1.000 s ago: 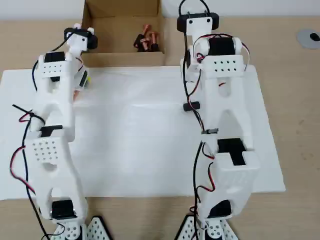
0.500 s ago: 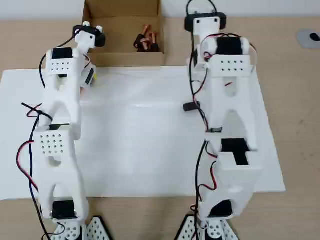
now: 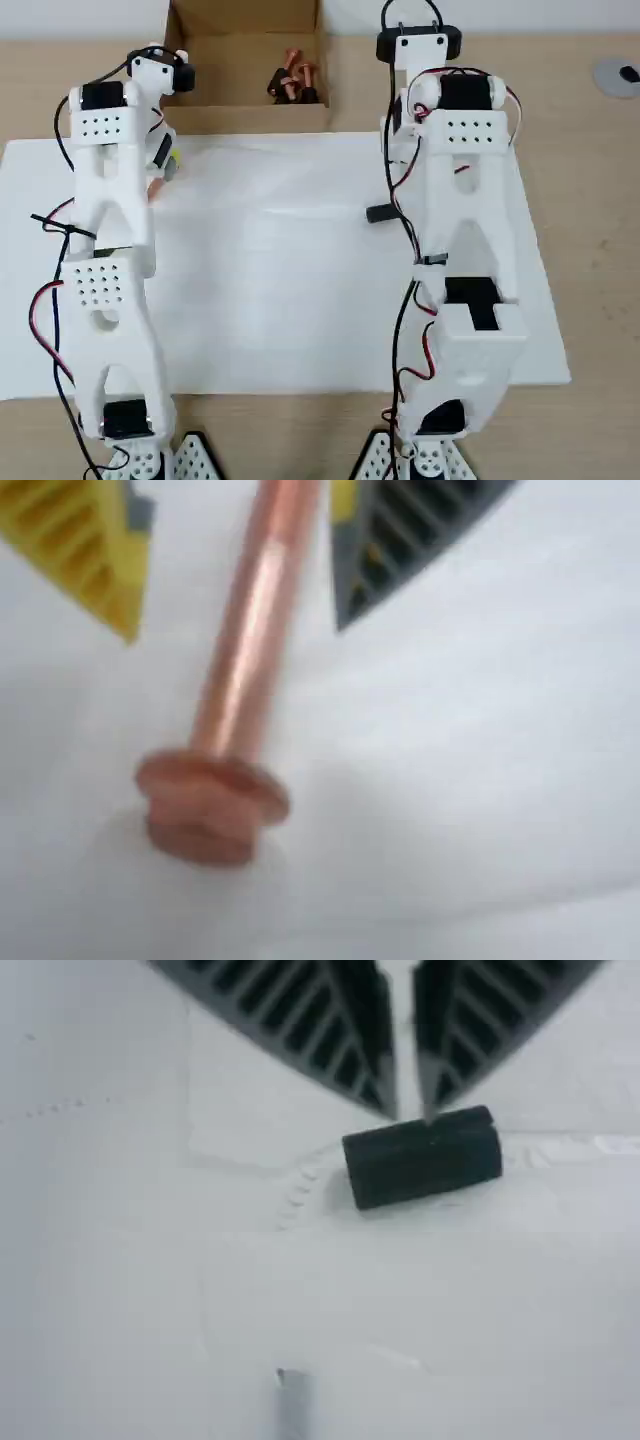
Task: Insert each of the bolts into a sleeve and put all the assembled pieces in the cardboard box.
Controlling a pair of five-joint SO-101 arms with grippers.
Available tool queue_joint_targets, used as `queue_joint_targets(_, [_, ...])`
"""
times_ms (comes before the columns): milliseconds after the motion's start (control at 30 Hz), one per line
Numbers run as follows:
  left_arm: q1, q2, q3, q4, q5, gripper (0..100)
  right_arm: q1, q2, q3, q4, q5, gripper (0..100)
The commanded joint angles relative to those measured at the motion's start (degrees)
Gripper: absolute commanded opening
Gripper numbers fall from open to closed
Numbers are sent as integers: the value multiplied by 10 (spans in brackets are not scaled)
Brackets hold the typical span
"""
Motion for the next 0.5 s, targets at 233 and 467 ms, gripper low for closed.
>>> queue_joint_targets(233, [-7, -7, 40, -35, -11, 143, 9, -7, -31, -4, 4, 13])
queue_joint_targets(467, [-4, -7, 89, -92, -14, 143, 9, -7, -31, -4, 4, 13])
